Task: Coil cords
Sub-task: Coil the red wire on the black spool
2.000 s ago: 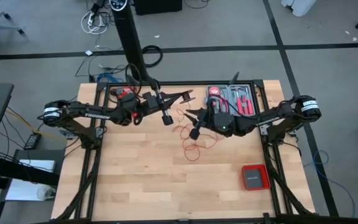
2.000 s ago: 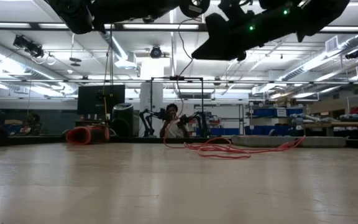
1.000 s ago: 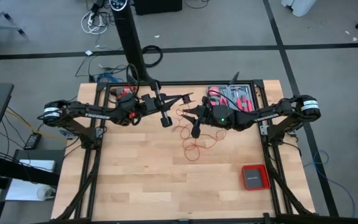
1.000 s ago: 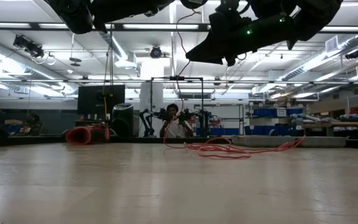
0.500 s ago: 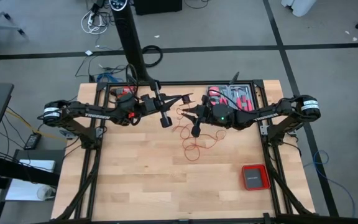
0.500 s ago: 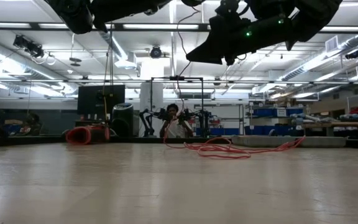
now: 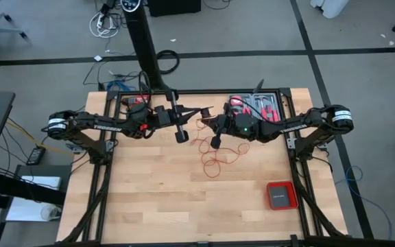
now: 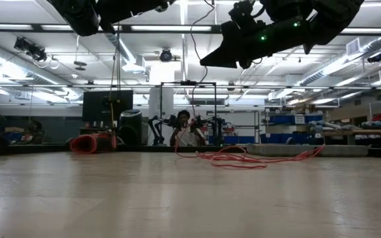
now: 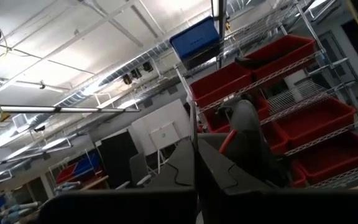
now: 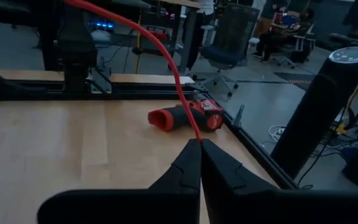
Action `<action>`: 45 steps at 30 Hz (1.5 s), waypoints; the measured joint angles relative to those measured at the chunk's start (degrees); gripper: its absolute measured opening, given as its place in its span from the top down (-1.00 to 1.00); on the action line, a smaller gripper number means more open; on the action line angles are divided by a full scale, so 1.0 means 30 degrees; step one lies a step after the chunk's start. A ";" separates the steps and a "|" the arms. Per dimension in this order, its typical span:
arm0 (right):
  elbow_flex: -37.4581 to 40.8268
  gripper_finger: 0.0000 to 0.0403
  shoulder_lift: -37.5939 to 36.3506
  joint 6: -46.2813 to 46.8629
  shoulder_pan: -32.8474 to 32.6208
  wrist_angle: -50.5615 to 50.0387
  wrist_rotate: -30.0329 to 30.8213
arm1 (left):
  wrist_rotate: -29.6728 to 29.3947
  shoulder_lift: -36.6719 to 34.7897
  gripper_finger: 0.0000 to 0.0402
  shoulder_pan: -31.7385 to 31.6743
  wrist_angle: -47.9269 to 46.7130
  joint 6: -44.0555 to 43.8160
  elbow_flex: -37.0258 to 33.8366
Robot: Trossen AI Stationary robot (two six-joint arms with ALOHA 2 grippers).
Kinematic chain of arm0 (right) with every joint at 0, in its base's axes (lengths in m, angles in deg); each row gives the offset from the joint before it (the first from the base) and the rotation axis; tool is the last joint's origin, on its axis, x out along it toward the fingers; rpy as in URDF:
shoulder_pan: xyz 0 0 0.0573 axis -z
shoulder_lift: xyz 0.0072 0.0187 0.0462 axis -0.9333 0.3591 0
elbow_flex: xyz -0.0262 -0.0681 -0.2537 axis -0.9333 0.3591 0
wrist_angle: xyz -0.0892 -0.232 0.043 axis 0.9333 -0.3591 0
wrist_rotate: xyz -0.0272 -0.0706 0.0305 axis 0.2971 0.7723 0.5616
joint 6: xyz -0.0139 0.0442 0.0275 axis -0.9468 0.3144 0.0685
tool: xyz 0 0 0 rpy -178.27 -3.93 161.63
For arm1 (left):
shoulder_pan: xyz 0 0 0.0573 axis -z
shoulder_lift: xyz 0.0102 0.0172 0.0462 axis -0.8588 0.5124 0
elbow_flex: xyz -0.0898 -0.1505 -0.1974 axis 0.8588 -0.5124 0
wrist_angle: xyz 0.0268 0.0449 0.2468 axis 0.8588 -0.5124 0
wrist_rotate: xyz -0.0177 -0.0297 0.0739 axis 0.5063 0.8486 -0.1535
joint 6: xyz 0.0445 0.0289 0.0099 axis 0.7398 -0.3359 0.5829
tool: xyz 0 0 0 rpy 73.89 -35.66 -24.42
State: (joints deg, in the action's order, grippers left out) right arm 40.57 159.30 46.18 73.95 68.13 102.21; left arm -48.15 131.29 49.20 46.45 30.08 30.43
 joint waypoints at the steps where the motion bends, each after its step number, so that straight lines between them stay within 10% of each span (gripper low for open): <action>1: 0.0000 0.99 0.0000 -0.0005 0.0000 0.0003 0.0062 | 0.0000 0.0000 1.00 0.0000 0.0005 0.0000 0.0000; 7: 0.0000 0.99 0.0004 -0.0950 -0.0342 -0.0103 0.0820 | -0.0584 0.0000 1.00 0.0007 0.0052 0.0003 0.0000; 25: -0.0128 1.00 -0.1880 -0.0925 -0.1787 -0.6024 -0.0373 | -1.0304 -0.0007 1.00 0.0000 -0.3951 -0.0319 0.0000; 35: -0.0350 1.00 -0.3500 -0.0472 -0.0794 -1.2323 0.6720 | -0.9220 -0.0036 1.00 0.0819 -0.3971 0.0333 0.0000; 45: -0.0350 1.00 -0.6336 -0.0408 -0.0404 -1.5296 0.8149 | -0.6193 -0.0044 1.00 0.2745 -0.6455 0.7711 0.0019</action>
State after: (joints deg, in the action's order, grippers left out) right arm 39.52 140.29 44.96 72.74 22.24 126.66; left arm -66.73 131.16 57.44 27.09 53.21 30.49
